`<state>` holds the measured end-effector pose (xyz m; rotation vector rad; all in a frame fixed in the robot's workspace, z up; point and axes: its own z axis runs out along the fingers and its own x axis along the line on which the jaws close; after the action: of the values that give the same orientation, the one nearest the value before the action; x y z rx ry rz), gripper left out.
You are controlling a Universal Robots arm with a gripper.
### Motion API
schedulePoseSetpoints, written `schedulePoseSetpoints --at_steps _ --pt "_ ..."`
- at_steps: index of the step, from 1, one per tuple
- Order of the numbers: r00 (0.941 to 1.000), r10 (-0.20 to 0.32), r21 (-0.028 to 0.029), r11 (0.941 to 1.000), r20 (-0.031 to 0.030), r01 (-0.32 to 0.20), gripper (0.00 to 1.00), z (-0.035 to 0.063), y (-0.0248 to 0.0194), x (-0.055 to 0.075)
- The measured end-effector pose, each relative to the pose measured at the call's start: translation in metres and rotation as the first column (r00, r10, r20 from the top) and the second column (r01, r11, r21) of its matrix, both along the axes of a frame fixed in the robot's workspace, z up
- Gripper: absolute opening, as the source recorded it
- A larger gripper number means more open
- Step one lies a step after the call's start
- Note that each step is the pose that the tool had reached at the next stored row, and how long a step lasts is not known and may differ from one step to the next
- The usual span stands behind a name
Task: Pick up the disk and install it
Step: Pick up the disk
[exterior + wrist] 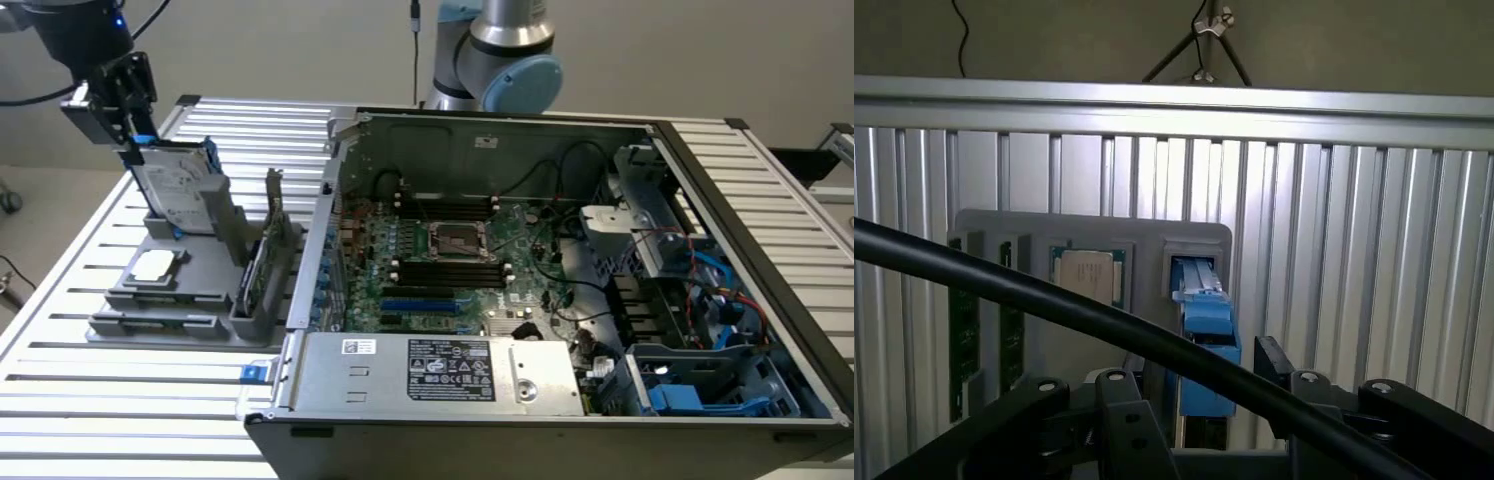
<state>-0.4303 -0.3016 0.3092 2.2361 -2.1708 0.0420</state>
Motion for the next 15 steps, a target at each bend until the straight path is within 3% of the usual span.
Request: schedulePoseSetpoints --at_steps 6,15 --pt "0.9997 -0.026 0.0 0.9997 0.0001 0.026 0.54 -0.0107 -0.0004 0.003" --pt "0.9995 -0.03 0.0 0.9995 0.0 0.03 0.54 -0.0186 -0.0004 0.003"
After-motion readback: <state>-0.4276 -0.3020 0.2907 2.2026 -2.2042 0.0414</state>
